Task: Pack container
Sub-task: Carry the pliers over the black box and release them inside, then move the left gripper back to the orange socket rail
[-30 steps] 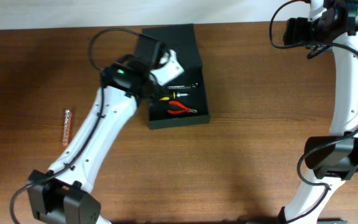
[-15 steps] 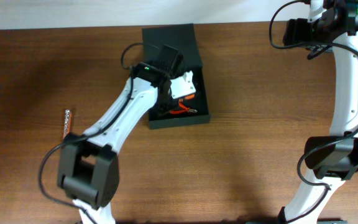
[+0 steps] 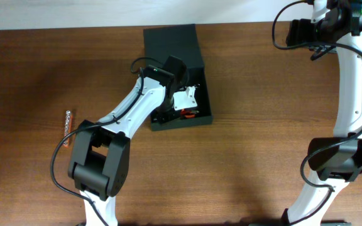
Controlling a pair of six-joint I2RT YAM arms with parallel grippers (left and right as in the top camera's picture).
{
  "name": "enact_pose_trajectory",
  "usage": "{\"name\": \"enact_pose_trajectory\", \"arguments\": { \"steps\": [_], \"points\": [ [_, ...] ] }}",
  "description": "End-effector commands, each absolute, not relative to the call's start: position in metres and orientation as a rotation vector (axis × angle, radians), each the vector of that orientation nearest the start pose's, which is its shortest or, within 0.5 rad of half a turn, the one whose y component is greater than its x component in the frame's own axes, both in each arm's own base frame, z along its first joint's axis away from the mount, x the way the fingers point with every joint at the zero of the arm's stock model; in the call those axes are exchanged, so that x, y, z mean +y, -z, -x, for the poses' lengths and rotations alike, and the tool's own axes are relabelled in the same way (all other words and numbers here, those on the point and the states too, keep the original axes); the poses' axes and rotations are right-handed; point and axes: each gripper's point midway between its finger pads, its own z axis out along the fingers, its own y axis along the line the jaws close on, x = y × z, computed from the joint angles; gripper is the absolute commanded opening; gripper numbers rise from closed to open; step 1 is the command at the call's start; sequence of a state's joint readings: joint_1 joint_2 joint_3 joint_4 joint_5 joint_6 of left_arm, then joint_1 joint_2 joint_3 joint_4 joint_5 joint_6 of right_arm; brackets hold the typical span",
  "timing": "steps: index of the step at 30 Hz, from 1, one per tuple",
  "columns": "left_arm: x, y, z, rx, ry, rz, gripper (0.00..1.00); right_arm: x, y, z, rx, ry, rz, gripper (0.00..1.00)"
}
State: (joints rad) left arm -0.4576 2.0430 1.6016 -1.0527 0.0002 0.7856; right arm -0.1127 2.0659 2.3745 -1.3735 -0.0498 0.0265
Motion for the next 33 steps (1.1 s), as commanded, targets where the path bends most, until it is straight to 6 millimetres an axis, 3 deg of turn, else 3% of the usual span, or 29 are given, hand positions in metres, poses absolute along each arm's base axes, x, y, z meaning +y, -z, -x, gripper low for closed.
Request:
{"name": "enact_pose_trajectory", "arguments": {
  "steps": [1, 3, 7, 13, 14, 16, 18, 23, 25, 27, 30, 31, 33],
  "points": [
    [-0.187, -0.059, -0.365, 2.485, 0.037, -1.757, 0.73, -0.05, -0.261, -0.477, 2.631, -0.025, -0.189, 0.8],
    [-0.19, -0.068, -0.372, 2.498, 0.033, -1.692, 0.86, -0.05, -0.261, -0.477, 2.631, -0.025, -0.189, 0.8],
    [-0.195, -0.093, -0.382, 2.463, 0.022, -1.645, 0.86, -0.05, -0.261, -0.477, 2.632, -0.025, -0.189, 0.8],
    [-0.202, -0.149, -0.398, 2.394, 0.008, -1.517, 0.85, -0.05, -0.261, -0.477, 2.632, -0.025, -0.189, 0.8],
    [-0.202, -0.159, -0.398, 2.387, 0.008, -1.497, 0.73, -0.05, -0.261, -0.477, 2.632, -0.025, -0.189, 0.8],
    [-0.201, -0.176, -0.396, 2.386, 0.01, -1.461, 0.31, -0.05, -0.261, -0.477, 2.632, -0.025, -0.189, 0.8],
    [-0.195, -0.191, -0.39, 2.395, 0.01, -1.437, 0.04, -0.05, -0.261, -0.477, 2.632, -0.025, -0.189, 0.8],
    [-0.158, -0.212, -0.383, 2.544, 0.013, -1.179, 0.02, -0.05, -0.261, -0.477, 2.633, -0.025, -0.189, 0.8],
    [-0.132, -0.213, -0.384, 2.639, 0.006, -1.006, 0.09, -0.05, -0.261, -0.477, 2.632, -0.025, -0.189, 0.8],
    [-0.097, -0.211, -0.387, 2.744, -0.032, -0.791, 0.28, -0.05, -0.261, -0.477, 2.632, -0.025, -0.189, 0.8],
    [-0.042, -0.205, -0.388, 2.842, -0.05, -0.565, 0.4, -0.05, -0.261, -0.477, 2.632, -0.025, -0.189, 0.8],
    [-0.025, -0.203, -0.388, 2.861, -0.049, -0.504, 0.5, -0.05, -0.261, -0.477, 2.632, -0.025, -0.189, 0.8],
    [0.004, -0.199, -0.387, 2.891, 0.012, -0.372, 0.83, -0.05, -0.261, -0.477, 2.632, -0.025, -0.189, 0.8]
  ]
}}
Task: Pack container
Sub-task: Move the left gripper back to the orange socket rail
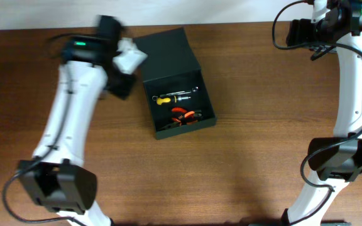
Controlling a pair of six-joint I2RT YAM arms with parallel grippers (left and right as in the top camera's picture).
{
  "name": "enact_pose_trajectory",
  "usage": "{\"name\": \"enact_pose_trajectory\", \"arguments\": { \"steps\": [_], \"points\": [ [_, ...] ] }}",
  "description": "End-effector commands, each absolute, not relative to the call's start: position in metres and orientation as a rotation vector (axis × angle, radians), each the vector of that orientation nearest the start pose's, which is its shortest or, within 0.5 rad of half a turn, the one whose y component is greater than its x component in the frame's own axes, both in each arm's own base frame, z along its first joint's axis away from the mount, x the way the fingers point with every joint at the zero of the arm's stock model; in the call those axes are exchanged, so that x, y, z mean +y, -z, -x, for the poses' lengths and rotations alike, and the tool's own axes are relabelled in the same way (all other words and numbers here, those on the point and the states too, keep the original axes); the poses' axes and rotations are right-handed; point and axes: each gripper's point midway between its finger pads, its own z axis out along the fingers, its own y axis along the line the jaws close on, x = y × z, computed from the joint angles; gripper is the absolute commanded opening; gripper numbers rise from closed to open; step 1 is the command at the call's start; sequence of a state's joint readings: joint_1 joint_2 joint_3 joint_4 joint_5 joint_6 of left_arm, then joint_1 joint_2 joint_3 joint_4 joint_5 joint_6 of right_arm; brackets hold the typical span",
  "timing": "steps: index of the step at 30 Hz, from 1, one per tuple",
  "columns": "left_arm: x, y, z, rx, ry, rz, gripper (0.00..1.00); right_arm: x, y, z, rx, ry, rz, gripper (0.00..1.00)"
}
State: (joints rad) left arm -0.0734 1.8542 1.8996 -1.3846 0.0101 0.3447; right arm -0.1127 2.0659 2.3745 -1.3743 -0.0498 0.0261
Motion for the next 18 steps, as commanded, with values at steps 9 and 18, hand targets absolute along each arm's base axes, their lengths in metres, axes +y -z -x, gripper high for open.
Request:
{"name": "enact_pose_trajectory", "arguments": {
  "steps": [9, 18],
  "points": [
    [0.089, -0.183, -0.388, 2.868, 0.215, 0.023, 0.99, -0.05, -0.261, -0.477, 2.632, -0.025, -0.189, 0.81],
    [0.123, -0.077, -0.359, 3.135, 0.048, 0.101, 0.96, -0.05, -0.26, -0.475, 2.641, -0.026, -0.19, 0.81]
  ]
}}
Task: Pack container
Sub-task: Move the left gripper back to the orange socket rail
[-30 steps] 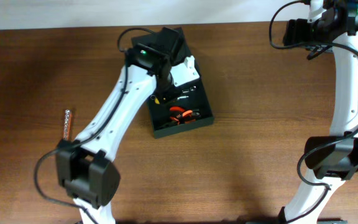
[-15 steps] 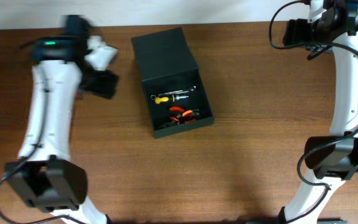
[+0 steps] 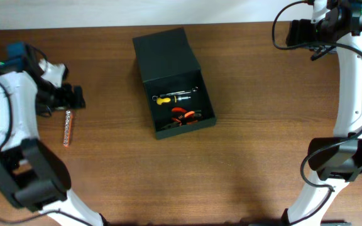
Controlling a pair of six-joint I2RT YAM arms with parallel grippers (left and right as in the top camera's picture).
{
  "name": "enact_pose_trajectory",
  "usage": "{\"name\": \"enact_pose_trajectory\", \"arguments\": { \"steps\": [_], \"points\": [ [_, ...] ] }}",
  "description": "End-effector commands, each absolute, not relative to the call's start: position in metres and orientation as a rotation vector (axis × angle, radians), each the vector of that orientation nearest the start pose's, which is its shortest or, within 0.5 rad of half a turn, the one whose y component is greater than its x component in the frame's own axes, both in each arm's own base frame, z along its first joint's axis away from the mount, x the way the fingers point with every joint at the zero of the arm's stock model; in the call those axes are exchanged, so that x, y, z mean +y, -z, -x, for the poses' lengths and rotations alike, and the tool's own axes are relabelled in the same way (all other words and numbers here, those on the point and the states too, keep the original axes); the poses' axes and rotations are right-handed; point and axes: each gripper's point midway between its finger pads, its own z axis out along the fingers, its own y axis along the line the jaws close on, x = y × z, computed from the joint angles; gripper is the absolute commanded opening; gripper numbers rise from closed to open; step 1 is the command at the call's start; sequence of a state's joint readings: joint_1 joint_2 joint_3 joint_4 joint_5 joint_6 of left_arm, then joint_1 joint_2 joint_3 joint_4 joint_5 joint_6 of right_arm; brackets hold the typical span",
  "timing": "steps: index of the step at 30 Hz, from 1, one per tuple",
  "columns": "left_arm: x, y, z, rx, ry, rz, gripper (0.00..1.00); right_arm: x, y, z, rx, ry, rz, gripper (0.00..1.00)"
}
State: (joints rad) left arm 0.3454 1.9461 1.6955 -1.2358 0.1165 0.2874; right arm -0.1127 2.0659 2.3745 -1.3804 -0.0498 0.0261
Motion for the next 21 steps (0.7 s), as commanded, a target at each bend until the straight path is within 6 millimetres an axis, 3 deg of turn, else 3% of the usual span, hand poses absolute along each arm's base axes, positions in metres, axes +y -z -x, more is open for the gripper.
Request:
{"name": "enact_pose_trajectory", "arguments": {
  "steps": [1, 6, 12, 21],
  "points": [
    [0.125, -0.068, -0.357, 3.15, 0.033, 0.102, 0.96, -0.05, -0.26, -0.475, 2.642, -0.026, -0.19, 0.8],
    [0.14, -0.046, -0.356, 3.189, -0.07, 0.106, 0.96, -0.05, -0.259, -0.473, 2.649, -0.026, -0.191, 0.81],
    [0.143, -0.031, -0.359, 3.2, -0.057, 0.069, 0.95, -0.05, -0.258, -0.472, 2.655, -0.027, -0.191, 0.81],
    [0.151, -0.004, -0.359, 3.24, -0.071, 0.007, 0.82, -0.049, -0.258, -0.472, 2.657, -0.027, -0.191, 0.81]
  ]
}}
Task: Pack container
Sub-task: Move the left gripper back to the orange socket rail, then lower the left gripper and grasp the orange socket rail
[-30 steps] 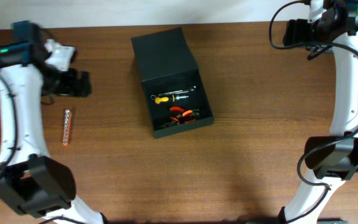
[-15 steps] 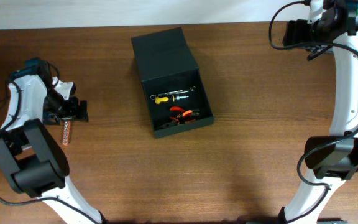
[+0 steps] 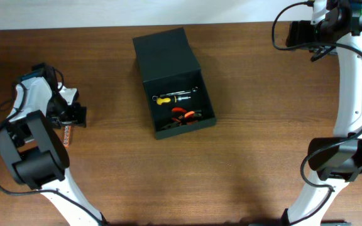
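Observation:
An open black box (image 3: 201, 88) sits mid-table with its lid (image 3: 164, 52) folded back. Inside lie a yellow-handled tool (image 3: 168, 98) and red-handled pliers (image 3: 184, 114). A thin reddish-brown strip (image 3: 66, 134) lies on the table at the far left. My left gripper (image 3: 74, 115) hovers at the strip's upper end, and its dark fingers look spread, with nothing seen between them. My right arm (image 3: 351, 75) reaches up to the top right corner, and its gripper end (image 3: 299, 32) is too dark to read.
The brown wooden table (image 3: 244, 169) carries only the box and the strip. The right arm's base (image 3: 335, 160) stands at the right edge. The left arm's base (image 3: 33, 160) stands at the lower left, close to the strip.
My left gripper has moved a little nearer along the table, from just behind the strip to its upper end, and the arm has folded in. The box, the tools and the right arm are unchanged.
My left gripper was first inside the box, covering the tools. Then it was raised to the left of the box, with both tools lying inside. Later it was at the far left behind the strip, and now it is at the strip's upper end.

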Controlling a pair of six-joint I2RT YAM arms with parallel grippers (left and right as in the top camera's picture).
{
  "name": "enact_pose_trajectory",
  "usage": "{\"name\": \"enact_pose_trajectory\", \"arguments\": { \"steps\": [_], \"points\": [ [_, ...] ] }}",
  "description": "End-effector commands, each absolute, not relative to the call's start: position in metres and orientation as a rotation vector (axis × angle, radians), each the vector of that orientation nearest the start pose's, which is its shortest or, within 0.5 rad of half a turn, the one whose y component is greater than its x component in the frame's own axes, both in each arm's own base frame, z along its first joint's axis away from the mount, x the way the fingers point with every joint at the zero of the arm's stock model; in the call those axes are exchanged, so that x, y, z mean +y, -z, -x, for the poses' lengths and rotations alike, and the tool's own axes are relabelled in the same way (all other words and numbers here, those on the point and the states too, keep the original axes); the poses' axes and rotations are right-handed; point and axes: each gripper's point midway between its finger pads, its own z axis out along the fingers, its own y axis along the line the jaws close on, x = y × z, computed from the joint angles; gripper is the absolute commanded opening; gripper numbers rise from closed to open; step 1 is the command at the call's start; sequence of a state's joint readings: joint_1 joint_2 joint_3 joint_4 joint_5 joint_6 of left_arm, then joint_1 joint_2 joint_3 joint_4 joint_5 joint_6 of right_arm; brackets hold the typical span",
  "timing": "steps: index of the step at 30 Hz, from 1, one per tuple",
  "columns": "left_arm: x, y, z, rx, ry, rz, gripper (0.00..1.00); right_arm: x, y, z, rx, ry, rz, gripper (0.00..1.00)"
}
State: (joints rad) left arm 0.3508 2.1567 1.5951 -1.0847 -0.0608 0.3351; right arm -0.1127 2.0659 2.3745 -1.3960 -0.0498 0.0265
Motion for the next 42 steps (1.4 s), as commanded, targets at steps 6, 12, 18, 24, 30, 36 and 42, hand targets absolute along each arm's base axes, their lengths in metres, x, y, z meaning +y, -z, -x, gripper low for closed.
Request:
{"name": "enact_pose_trajectory", "arguments": {
  "steps": [6, 12, 18, 24, 30, 36, 42],
  "points": [
    [0.156, 0.0, -0.362, 3.228, -0.077, 0.031, 0.81, -0.049, -0.257, -0.471, 2.661, -0.026, -0.192, 0.81],
    [0.163, 0.003, -0.36, 3.228, -0.077, 0.056, 0.79, -0.049, -0.257, -0.47, 2.666, -0.027, -0.192, 0.81],
    [0.165, 0.005, -0.359, 3.233, -0.07, -0.007, 0.73, -0.049, -0.257, -0.469, 2.668, -0.027, -0.192, 0.81],
    [0.165, 0.005, -0.359, 3.23, -0.073, -0.005, 0.55, -0.049, -0.257, -0.469, 2.669, -0.027, -0.192, 0.81],
    [0.166, 0.005, -0.361, 3.225, -0.076, -0.005, 0.24, -0.049, -0.257, -0.469, 2.669, -0.027, -0.192, 0.81],
    [0.167, 0.005, -0.363, 3.216, -0.081, -0.005, 0.03, -0.049, -0.257, -0.469, 2.669, -0.027, -0.192, 0.81],
    [0.165, 0.004, -0.362, 3.224, -0.075, -0.009, 0.02, -0.049, -0.257, -0.469, 2.669, -0.027, -0.192, 0.8]
  ]
}}
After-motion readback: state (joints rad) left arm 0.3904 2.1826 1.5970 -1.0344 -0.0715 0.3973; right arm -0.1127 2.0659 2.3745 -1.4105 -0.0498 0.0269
